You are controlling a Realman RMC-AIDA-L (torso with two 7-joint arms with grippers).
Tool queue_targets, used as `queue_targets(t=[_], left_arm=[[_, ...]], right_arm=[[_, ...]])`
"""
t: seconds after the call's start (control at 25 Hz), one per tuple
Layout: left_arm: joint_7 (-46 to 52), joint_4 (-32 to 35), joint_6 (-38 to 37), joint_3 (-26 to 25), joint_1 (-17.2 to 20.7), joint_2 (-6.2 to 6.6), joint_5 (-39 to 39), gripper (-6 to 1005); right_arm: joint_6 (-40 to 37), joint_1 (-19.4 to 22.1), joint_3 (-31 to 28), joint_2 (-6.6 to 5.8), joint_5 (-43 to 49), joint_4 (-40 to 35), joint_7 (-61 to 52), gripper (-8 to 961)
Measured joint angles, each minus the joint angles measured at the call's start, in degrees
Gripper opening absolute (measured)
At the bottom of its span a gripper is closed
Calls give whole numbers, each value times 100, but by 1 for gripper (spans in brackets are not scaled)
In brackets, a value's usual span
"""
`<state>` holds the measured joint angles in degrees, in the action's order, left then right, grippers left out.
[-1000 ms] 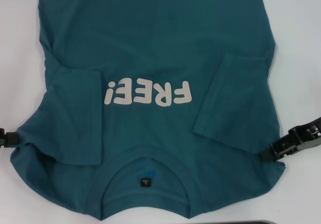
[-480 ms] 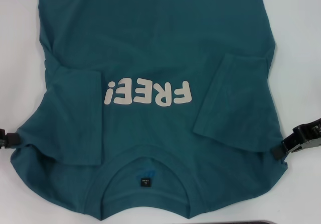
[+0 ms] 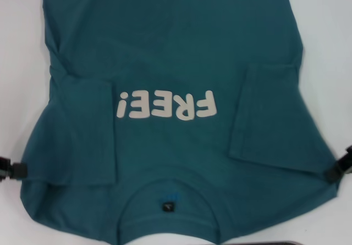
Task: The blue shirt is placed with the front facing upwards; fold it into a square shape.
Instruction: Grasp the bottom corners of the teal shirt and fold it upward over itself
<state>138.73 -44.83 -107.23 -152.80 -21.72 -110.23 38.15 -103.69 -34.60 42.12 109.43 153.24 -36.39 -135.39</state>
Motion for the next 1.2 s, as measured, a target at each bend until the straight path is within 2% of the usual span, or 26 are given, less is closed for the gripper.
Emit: queue_targets(t=[0.12, 0.2, 0.68, 0.96, 1.2], left_arm=[[-117, 0, -240, 113, 12, -18, -153, 51], [-154, -4, -327, 175, 12, -37, -208, 51], [-336, -40, -627, 598, -89, -125, -226, 49], [-635, 39, -712, 530, -582, -323, 11, 49], [-568, 123, -583, 341, -849, -339, 87, 49]], right_arm=[[-149, 54, -17, -96, 40, -59, 25, 21], [-208, 82, -30, -114, 42, -119, 31, 21], [-336, 137, -30, -100, 186, -157, 218, 20], [-716, 49, -324, -110, -272, -202, 652, 21], [-719, 25, -550, -121, -462, -289, 675, 21]])
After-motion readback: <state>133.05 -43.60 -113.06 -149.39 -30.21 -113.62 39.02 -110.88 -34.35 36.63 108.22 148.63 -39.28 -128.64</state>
